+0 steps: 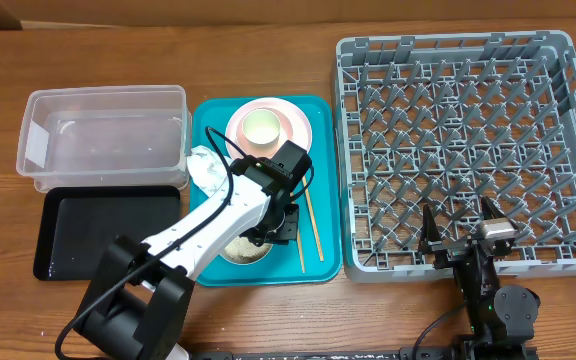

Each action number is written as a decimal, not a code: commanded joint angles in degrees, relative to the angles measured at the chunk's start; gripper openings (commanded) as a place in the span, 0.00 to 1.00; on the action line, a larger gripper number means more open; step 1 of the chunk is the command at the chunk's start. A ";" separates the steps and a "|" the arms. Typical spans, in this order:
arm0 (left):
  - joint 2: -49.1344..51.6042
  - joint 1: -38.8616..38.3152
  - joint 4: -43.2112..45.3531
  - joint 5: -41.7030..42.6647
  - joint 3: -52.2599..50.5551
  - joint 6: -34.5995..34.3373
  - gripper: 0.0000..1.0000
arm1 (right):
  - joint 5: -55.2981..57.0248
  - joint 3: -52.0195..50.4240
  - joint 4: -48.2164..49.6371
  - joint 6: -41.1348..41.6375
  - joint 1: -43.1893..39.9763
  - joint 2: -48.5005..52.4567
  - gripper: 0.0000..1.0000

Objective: Sort waste into correct bins and load items into the dishwasher
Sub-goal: 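Lower the left gripper and grasp the rim of the white rice bowl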

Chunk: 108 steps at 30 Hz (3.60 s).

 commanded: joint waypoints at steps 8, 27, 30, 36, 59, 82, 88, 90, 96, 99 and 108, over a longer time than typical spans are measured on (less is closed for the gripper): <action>0.57 -1.97 0.09 -1.05 -0.63 -0.59 0.23 | -0.07 -0.61 0.22 -0.24 -0.20 -0.57 1.00; 0.59 -3.43 0.20 -5.22 -0.63 -2.05 0.21 | -0.07 -0.61 0.22 -0.24 -0.20 -0.57 1.00; 0.59 -3.43 0.26 -5.25 -0.63 -2.05 0.20 | -0.07 -0.61 0.22 -0.24 -0.20 -0.57 1.00; 0.59 -3.43 0.09 -5.05 -0.63 -2.05 0.20 | -0.07 -0.61 0.22 -0.24 -0.20 -0.57 1.00; 0.59 -3.43 -0.07 -5.01 -0.61 -2.49 0.12 | -0.07 -0.61 0.22 -0.24 -0.15 -0.57 1.00; -0.33 -3.48 -4.98 -4.00 2.12 -4.39 0.04 | -0.07 -0.61 0.22 -0.24 -0.15 -0.57 1.00; -0.22 -3.91 -4.98 -4.98 2.03 -4.42 0.10 | -0.07 -0.61 0.22 -0.24 -0.15 -0.57 1.00; -0.22 -3.91 -5.44 -5.33 2.03 -4.39 0.15 | -0.07 -0.61 0.22 -0.24 -0.15 -0.57 1.00; -0.22 -3.91 -7.37 -5.55 2.03 -4.39 0.18 | -0.07 -0.61 0.22 -0.24 -0.15 -0.57 1.00; -0.22 -3.91 -7.02 -5.66 2.03 -4.42 0.19 | -0.07 -0.61 0.22 -0.24 -0.15 -0.57 1.00; -0.22 -3.69 -6.91 -5.66 2.03 -4.39 0.19 | -0.07 -0.61 0.22 -0.24 -0.15 -0.57 1.00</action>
